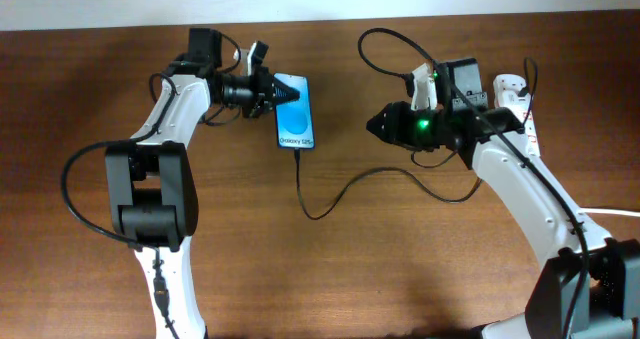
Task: Plug charger to phone and switch on socket
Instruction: 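Lower the phone onto the table, release both grippers, and withdraw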
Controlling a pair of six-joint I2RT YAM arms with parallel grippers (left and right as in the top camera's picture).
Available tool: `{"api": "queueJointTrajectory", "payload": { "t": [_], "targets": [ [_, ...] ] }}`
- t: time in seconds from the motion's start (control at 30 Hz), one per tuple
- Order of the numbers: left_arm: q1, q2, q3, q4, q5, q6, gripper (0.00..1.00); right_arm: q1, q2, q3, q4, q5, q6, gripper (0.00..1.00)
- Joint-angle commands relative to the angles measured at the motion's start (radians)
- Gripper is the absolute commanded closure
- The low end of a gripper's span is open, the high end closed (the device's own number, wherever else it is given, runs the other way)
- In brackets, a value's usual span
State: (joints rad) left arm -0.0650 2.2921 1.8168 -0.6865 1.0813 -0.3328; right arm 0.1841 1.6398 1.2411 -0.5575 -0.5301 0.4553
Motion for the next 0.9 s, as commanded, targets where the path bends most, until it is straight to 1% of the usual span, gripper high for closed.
{"api": "queueJointTrajectory", "payload": {
  "t": [0.0, 0.03, 0.1, 0.17, 0.37, 0.73, 0.77, 0.87],
  "targets": [
    [0.000, 0.000, 0.002, -0.101, -0.188, 0.131, 1.00, 0.020, -0.018, 0.018, -0.014, 0.098, -0.032, 0.59],
    [0.000, 0.000, 0.002, -0.121, -0.235, 0.151, 1.00, 0.027, -0.018, 0.018, -0.014, 0.101, -0.032, 0.59],
    [0.000, 0.001, 0.002, -0.121, -0.264, 0.152, 1.00, 0.035, -0.018, 0.018, -0.015, 0.116, -0.032, 0.59],
    [0.000, 0.003, -0.001, -0.121, -0.352, 0.152, 1.00, 0.035, -0.018, 0.018, -0.016, 0.117, -0.032, 0.60],
    [0.000, 0.072, -0.002, -0.117, -0.357, 0.151, 1.00, 0.035, -0.018, 0.018, -0.014, 0.124, -0.032, 0.60],
    [0.000, 0.072, -0.002, -0.120, -0.372, 0.148, 0.99, 0.035, -0.018, 0.018, -0.004, 0.124, -0.032, 0.60],
    [0.000, 0.072, -0.002, -0.124, -0.372, 0.148, 0.96, 0.035, -0.018, 0.018, -0.003, 0.124, -0.032, 0.60],
    [0.000, 0.072, -0.002, -0.137, -0.381, 0.148, 0.81, 0.035, -0.018, 0.018, -0.004, 0.124, -0.032, 0.60]
  ]
}}
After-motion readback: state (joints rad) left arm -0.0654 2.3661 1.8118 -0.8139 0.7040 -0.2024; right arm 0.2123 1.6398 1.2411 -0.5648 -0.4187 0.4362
